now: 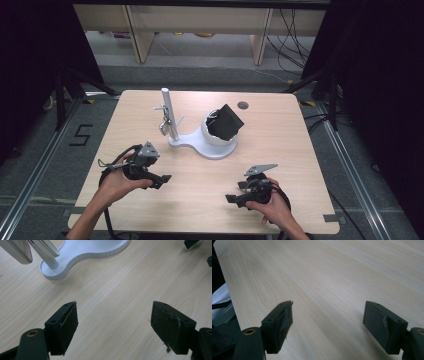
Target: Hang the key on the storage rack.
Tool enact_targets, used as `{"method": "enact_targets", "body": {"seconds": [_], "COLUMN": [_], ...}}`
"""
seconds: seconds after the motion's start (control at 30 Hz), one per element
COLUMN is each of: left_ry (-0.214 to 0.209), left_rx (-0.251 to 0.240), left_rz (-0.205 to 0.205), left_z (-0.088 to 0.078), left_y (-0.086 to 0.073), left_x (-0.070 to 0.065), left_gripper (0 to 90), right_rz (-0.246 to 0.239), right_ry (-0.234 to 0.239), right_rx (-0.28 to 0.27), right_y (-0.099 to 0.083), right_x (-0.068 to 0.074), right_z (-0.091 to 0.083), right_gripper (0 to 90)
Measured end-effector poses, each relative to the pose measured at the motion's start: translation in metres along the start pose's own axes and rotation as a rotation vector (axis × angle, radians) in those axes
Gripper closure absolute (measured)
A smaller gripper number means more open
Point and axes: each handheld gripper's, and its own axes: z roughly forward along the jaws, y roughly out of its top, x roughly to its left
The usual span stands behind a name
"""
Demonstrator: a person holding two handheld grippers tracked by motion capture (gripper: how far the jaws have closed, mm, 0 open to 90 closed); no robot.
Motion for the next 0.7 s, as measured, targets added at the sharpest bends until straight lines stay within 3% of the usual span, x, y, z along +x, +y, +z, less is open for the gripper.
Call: {"method": "enact_targets", "body": {"seconds": [0.13, 0.2, 0.27, 0.4, 0.43, 0.47, 0.5, 0.53, 0.57, 0.6, 0.67, 0.7], "left_ry": [-0.006, -0.004, 0.001, -0.006, -0.005, 0.001, 0.013, 0.014, 0.015, 0.015, 0.008, 0.010], "left_rx": [-0.032, -0.018, -0.028, -0.003, 0.000, -0.005, -0.022, -0.026, -0.038, -0.041, -0.047, -0.048], "left_rz": [-0.030, -0.013, -0.025, -0.009, -0.022, -0.008, -0.026, -0.018, -0.034, -0.017, -0.031, -0.011], "left_z": [0.000, 0.001, 0.004, 0.010, 0.010, 0.011, 0.012, 0.012, 0.013, 0.013, 0.014, 0.014], "left_y": [-0.009, -0.011, -0.015, -0.019, -0.019, -0.020, -0.021, -0.023, -0.024, -0.026, -0.030, -0.032], "left_x": [-0.002, -0.001, -0.003, -0.005, -0.006, -0.006, -0.009, -0.010, -0.012, -0.013, -0.017, -0.018], "left_gripper": [21.6, 21.6, 21.5, 21.5, 21.5, 21.5, 21.5, 21.5, 21.6, 21.5, 21.5, 21.5], "right_rz": [0.009, 0.008, 0.021, 0.014, 0.020, 0.024, 0.016, 0.003, 0.014, 0.030, 0.000, 0.005], "right_ry": [-0.011, -0.013, -0.014, -0.019, -0.018, -0.011, -0.015, -0.014, -0.014, 0.001, 0.000, 0.000], "right_rx": [0.014, 0.016, 0.016, 0.008, 0.011, 0.013, 0.010, 0.007, 0.011, 0.007, 0.006, 0.004], "right_y": [0.000, -0.001, -0.002, -0.002, -0.003, -0.003, -0.002, -0.002, -0.002, -0.002, -0.002, -0.002], "right_x": [0.001, 0.001, 0.002, 0.003, 0.004, 0.004, 0.004, 0.003, 0.005, 0.006, 0.004, 0.005], "right_z": [0.001, 0.001, 0.000, -0.002, -0.003, -0.003, -0.003, -0.002, -0.002, -0.001, -0.001, -0.001], "right_gripper": [24.8, 24.8, 24.9, 24.9, 24.9, 24.9, 25.0, 25.0, 25.0, 24.9, 24.9, 25.0]}}
